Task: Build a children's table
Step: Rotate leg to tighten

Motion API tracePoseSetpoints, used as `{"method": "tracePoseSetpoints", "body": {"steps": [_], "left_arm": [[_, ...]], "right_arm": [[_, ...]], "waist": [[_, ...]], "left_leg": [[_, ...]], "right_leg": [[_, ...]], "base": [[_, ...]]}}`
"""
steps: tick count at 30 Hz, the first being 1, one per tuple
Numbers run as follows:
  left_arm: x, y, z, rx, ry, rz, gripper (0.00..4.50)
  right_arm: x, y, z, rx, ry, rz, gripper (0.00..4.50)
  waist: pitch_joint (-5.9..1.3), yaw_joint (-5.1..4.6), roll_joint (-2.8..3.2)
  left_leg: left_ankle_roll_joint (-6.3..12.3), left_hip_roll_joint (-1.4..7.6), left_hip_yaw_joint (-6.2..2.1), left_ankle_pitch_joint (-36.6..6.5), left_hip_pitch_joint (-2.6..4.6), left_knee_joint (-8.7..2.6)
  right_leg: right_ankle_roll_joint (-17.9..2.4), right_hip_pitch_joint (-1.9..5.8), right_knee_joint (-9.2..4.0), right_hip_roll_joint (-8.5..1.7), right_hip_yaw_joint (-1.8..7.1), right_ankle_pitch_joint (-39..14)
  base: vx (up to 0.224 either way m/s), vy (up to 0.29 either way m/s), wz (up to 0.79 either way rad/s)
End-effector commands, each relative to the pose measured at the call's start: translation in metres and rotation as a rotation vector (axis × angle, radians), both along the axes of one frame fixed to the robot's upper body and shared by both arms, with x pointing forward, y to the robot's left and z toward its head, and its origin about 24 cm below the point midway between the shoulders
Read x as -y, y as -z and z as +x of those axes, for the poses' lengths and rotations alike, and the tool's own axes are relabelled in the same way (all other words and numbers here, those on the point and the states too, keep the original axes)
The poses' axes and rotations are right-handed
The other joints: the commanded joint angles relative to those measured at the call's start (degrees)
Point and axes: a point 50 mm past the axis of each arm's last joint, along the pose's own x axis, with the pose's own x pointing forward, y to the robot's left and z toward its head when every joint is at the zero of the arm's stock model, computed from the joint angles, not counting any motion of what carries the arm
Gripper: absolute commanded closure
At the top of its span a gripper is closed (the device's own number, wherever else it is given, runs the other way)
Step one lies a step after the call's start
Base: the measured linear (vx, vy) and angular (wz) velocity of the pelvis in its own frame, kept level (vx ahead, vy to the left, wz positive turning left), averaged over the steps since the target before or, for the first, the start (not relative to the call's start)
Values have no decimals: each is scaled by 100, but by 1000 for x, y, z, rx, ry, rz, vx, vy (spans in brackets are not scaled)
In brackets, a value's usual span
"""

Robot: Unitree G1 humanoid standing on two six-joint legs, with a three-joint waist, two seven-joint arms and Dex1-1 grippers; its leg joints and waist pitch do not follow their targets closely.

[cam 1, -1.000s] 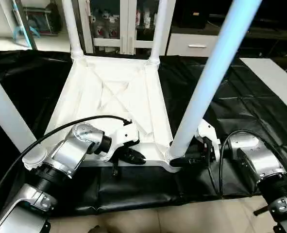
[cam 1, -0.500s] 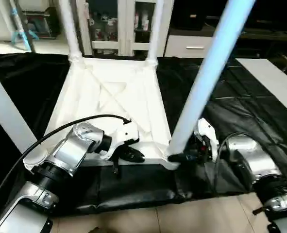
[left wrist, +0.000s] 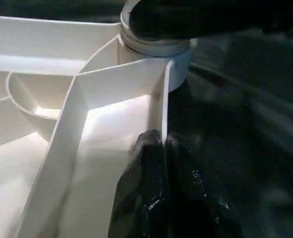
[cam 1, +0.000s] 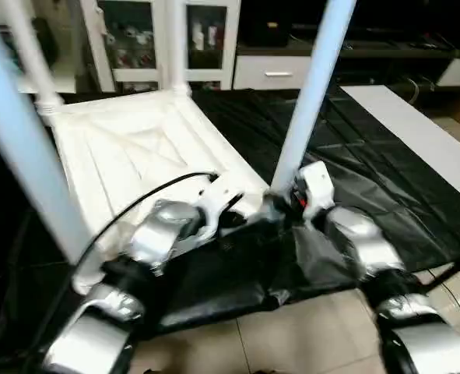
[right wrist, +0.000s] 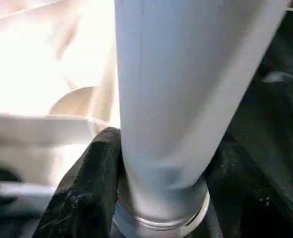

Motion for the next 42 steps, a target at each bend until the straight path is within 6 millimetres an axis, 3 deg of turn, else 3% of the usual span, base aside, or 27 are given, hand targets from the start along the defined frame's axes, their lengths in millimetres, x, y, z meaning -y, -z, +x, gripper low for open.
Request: {"method": "tracePoseSetpoints", "body": {"steps": [1, 3, 4, 7, 11, 12, 13, 14, 15, 17, 18, 19, 20, 22, 23, 25, 26, 28, 31, 33, 35, 37, 38, 40, 42], "left_arm": [[2, -18, 14, 122, -108, -19, 450], [10, -24, 19, 191, -151, -27, 450], [10, -24, 19, 191, -151, -27, 450], [13, -27, 21, 243, -173, -20, 450], [10, -26, 23, 253, -170, -6, 450], [8, -25, 23, 251, -163, -4, 450], [8, -25, 23, 251, -163, -4, 450], [7, -24, 23, 249, -162, -4, 450], [6, -23, 23, 248, -162, -3, 450], [2, -20, 22, 239, -151, 7, 450], [2, -19, 22, 238, -149, 9, 450], [2, -19, 22, 238, -149, 9, 450], [2, -19, 22, 238, -149, 9, 450], [1, -18, 21, 235, -141, 11, 450], [1, -18, 21, 233, -135, 13, 450], [-1, -17, 20, 225, -114, 5, 450], [-1, -17, 20, 224, -112, 3, 450], [-3, -15, 19, 219, -95, 7, 450], [-8, -10, 16, 197, -50, 20, 450], [-9, -7, 13, 176, -15, 25, 450], [-9, -3, 7, 140, 52, 28, 450], [-10, 2, -5, 55, 170, 14, 450], [-11, 5, -15, 9, 274, 2, 450], [-15, 8, -25, -45, 377, 8, 450], [-18, 9, -27, -59, 398, 24, 450]], "right_arm": [[-6, 16, -5, -63, 61, -24, 241], [-28, 10, -3, 5, 105, 11, 241], [-28, 10, -3, 5, 105, 11, 242], [-53, 5, -7, 70, 69, 76, 245], [-60, 1, -10, 79, 24, 163, 246], [-61, -2, -11, 64, -17, 252, 246], [-61, -2, -11, 64, -18, 253, 246], [-60, -4, -11, 73, -33, 282, 215], [-58, -6, -12, 85, -45, 299, 183], [-51, -13, -15, 128, -97, 337, 183], [-49, -14, -16, 141, -108, 337, 173], [-48, -15, -16, 148, -111, 334, 141], [-48, -15, -16, 148, -111, 334, 141], [-44, -16, -17, 153, -110, 339, 124], [-41, -17, -18, 155, -110, 346, 112], [-8, -22, -27, 182, -113, 294, 95], [-3, -23, -29, 185, -115, 283, 90], [22, -24, -40, 185, -140, 216, 81], [54, -23, -55, 154, -170, 99, 53], [61, -23, -62, 132, -212, 69, 38], [65, -24, -72, 100, -290, 43, 15], [69, -27, -82, 75, -350, 42, 9], [72, -30, -84, 67, -373, 50, 4], [77, -34, -87, 49, -399, 54, 4], [80, -36, -89, 35, -424, 50, 4]], "waist": [[-319, -36, 50], [-320, -34, 35], [-323, -24, 40], [-345, 24, -21], [-368, 104, -57], [-360, 108, -68], [-361, 125, -58], [-377, 130, -39], [-385, 134, -42], [-393, 172, -25], [-385, 139, -38], [-394, 60, -50], [-407, 50, -29], [-451, 69, -37], [-480, 116, -51], [-453, 186, -4], [-461, 214, -24], [-432, 264, -45], [-394, 238, -53], [-375, 214, -72], [-363, 216, -62], [-360, 234, -61], [-345, 236, -20], [-351, 229, -30], [-334, 281, -9]], "left_leg": [[-146, -28, -4, -2951, 137, -506], [-113, -23, 11, -2862, 115, -515], [-113, -17, 20, -2796, 110, -525], [-45, -22, 62, -2523, 91, -522], [195, -29, 158, -1820, 41, -501], [239, -41, 166, -1854, 39, -495], [304, -25, 165, -1946, 82, -489], [318, -25, 165, -1901, 81, -483], [324, -19, 163, -1670, 40, -492], [426, -19, 162, -1480, 19, -492], [458, -23, 151, -1471, -41, -509], [403, -34, 93, -1350, -170, -542], [337, -32, 72, -1269, -173, -542], [341, -22, 97, -1010, -66, -471], [587, -27, 150, -458, -19, -401], [817, -33, 177, -159, 18, -379], [868, -28, 171, -60, 16, -370], [918, -47, 192, -294, -2, -384], [682, -39, 189, -993, -25, -427], [532, -46, 178, -1345, -34, -445], [459, -31, 163, -1486, -12, -461], [456, -8, 152, -1516, -2, -473], [447, 6, 150, -1597, 14, -492], [410, 9, 148, -1659, 13, -497], [353, 35, 182, -1868, 119, -490]], "right_leg": [[-721, 118, -514, -179, 14, -2955], [-759, 128, -494, -183, 40, -2780], [-774, 129, -482, -185, 57, -2671], [-829, 144, -432, -190, 99, -2398], [-957, 174, -334, -180, 157, -1742], [-937, 169, -335, -174, 157, -1792], [-920, 139, -355, -197, 160, -1975], [-944, 144, -345, -202, 165, -1934], [-997, 173, -316, -203, 172, -1727], [-1007, 216, -293, -206, 170, -1473], [-972, 252, -285, -186, 162, -1460], [-838, 348, -254, -200, 128, -1563], [-823, 360, -249, -218, 118, -1593], [-1006, 279, -230, -217, 137, -1204], [-1409, 251, -108, -186, 174, -209], [-1544, 249, -90, -138, 172, 329], [-1549, 274, -70, -141, 173, 445], [-1466, 302, -134, -150, 172, 62], [-1174, 278, -263, -182, 169, -1084], [-942, 259, -336, -192, 160, -1764], [-781, 220, -384, -184, 156, -2116], [-781, 217, -384, -196, 166, -2138], [-828, 186, -390, -193, 172, -2174], [-847, 180, -390, -184, 170, -2185], [-968, 93, -385, -151, 187, -2080]], "base": [[0, 0, 0], [0, 0, 0], [0, 0, 0], [0, 0, 0], [0, 0, 0], [0, 0, 0], [0, 0, 0], [0, 0, 0], [0, 0, 0], [0, 0, 0], [0, 0, 0], [9, -6, -23], [9, -6, -23], [37, -4, 2], [73, -9, 4], [36, 3, 3], [0, 0, 0], [0, 0, 0], [0, 0, 0], [0, 0, 0], [0, 0, 0], [0, 0, 0], [0, 0, 0], [0, 0, 0], [0, 0, 0]]}}
